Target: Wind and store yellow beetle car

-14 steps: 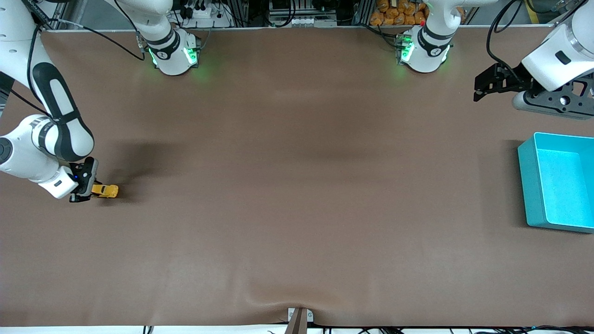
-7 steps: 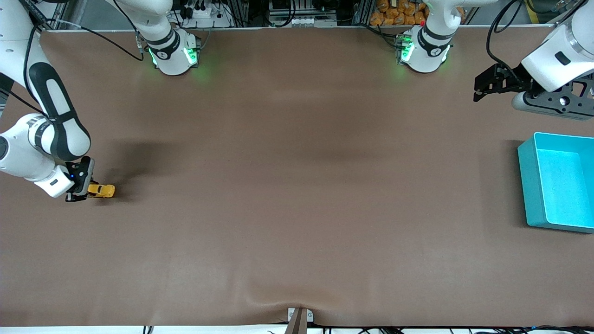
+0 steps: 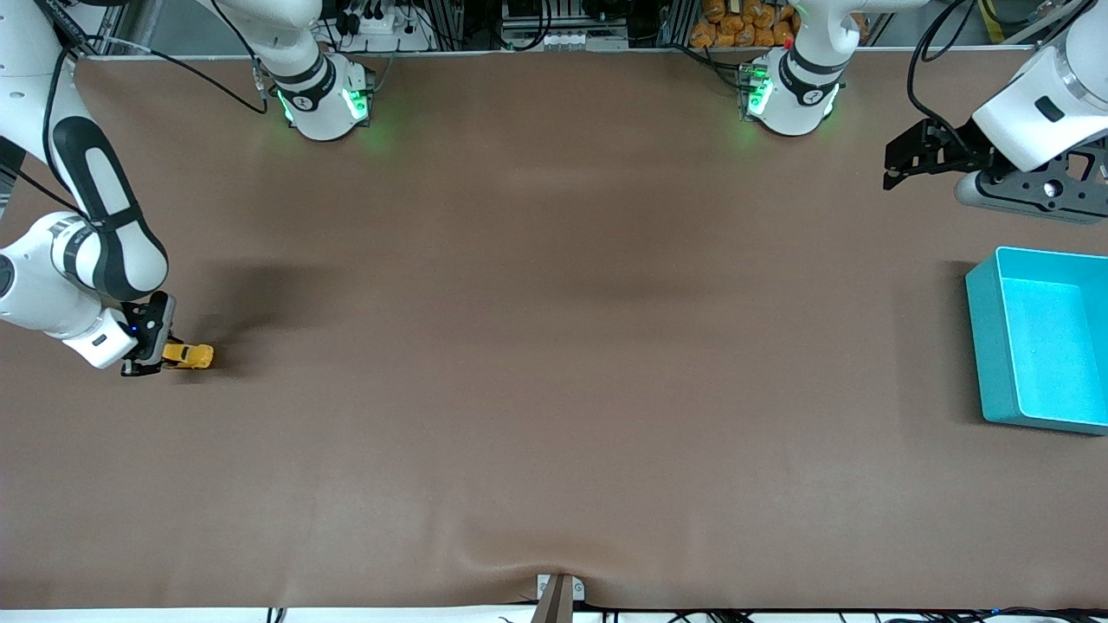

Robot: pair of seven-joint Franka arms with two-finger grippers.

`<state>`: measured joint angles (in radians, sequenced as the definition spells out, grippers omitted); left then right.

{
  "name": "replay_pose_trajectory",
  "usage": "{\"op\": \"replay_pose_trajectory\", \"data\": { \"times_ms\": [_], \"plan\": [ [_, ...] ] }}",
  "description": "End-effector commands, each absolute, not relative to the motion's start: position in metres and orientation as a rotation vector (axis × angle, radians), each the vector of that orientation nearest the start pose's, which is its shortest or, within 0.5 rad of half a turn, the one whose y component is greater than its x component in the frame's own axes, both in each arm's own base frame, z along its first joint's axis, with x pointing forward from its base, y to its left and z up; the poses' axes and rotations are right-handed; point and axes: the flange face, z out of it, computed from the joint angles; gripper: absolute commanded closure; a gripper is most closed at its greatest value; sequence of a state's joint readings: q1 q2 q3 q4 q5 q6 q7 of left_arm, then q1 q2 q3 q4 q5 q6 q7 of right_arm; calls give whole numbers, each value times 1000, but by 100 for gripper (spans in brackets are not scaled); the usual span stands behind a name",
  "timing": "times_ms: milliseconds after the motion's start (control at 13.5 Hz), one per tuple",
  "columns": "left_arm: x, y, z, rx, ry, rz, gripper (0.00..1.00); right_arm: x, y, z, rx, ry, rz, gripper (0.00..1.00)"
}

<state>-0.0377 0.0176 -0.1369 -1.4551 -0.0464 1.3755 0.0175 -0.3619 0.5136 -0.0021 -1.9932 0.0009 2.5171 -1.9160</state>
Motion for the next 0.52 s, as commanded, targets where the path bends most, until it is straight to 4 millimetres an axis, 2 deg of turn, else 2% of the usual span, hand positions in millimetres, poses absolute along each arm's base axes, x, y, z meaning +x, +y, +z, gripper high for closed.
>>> {"op": "replay_pose_trajectory", "data": {
  "times_ms": [0,296,444],
  "plan": [
    [530,-96,654,-3154,300,165,0,569,-229,176,-2235,-2198,-1,100],
    [531,-91,652,-3154,288,171,0,570,-231,177,-2240,-2197,-3,100],
    [532,-91,650,-3148,286,175,0,565,-239,169,-2252,-2169,6,100]
  ]
}}
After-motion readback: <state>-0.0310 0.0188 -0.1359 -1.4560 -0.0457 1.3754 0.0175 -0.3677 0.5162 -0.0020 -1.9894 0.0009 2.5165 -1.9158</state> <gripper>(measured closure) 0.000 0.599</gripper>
